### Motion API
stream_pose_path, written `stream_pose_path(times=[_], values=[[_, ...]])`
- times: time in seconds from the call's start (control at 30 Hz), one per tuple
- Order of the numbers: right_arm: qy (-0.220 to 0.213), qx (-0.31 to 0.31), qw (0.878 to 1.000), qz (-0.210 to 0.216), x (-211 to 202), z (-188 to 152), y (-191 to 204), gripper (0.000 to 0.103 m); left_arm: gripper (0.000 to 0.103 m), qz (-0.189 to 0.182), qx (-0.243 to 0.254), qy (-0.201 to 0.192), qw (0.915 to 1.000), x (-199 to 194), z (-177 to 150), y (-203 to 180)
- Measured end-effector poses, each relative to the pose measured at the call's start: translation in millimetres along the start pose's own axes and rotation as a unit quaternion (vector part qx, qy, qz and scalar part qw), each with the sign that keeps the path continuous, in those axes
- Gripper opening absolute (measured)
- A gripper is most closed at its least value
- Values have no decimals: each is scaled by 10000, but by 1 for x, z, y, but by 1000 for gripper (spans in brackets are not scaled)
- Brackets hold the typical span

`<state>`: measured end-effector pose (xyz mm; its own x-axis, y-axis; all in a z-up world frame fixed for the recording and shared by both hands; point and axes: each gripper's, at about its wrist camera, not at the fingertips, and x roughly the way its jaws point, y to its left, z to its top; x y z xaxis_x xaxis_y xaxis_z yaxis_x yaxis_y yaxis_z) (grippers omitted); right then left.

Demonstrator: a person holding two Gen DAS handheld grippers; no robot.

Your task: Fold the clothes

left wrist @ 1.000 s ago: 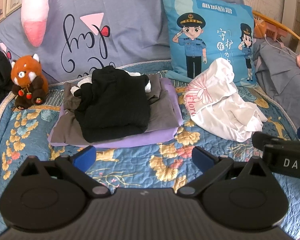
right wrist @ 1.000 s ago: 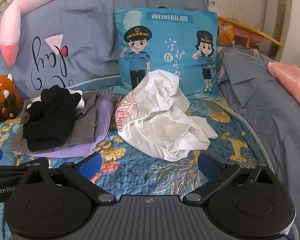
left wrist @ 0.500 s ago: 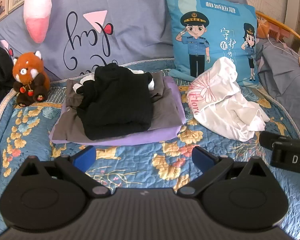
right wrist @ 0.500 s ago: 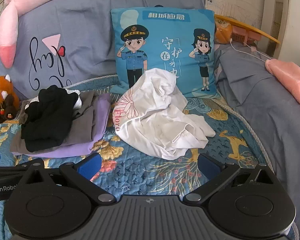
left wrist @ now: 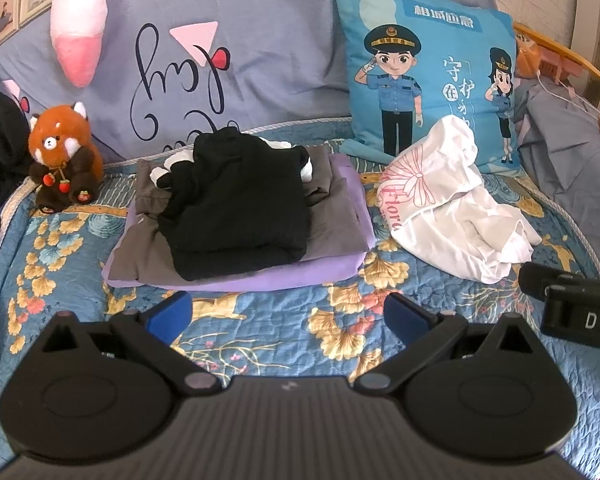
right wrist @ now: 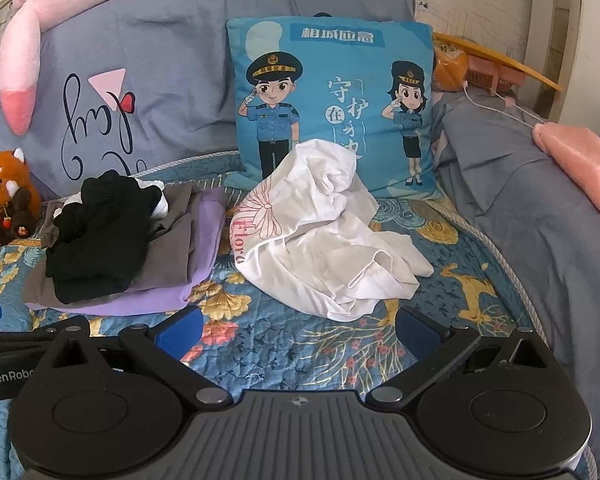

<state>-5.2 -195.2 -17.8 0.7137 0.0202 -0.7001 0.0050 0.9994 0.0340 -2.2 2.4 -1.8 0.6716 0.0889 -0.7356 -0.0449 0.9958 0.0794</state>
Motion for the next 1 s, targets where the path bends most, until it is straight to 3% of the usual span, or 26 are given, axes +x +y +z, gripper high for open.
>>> stream_pose_path(times=[1.0], values=[[45, 11, 10000, 28, 1, 0, -2, 103, 103, 7, 26, 10, 10000, 1, 1, -3]])
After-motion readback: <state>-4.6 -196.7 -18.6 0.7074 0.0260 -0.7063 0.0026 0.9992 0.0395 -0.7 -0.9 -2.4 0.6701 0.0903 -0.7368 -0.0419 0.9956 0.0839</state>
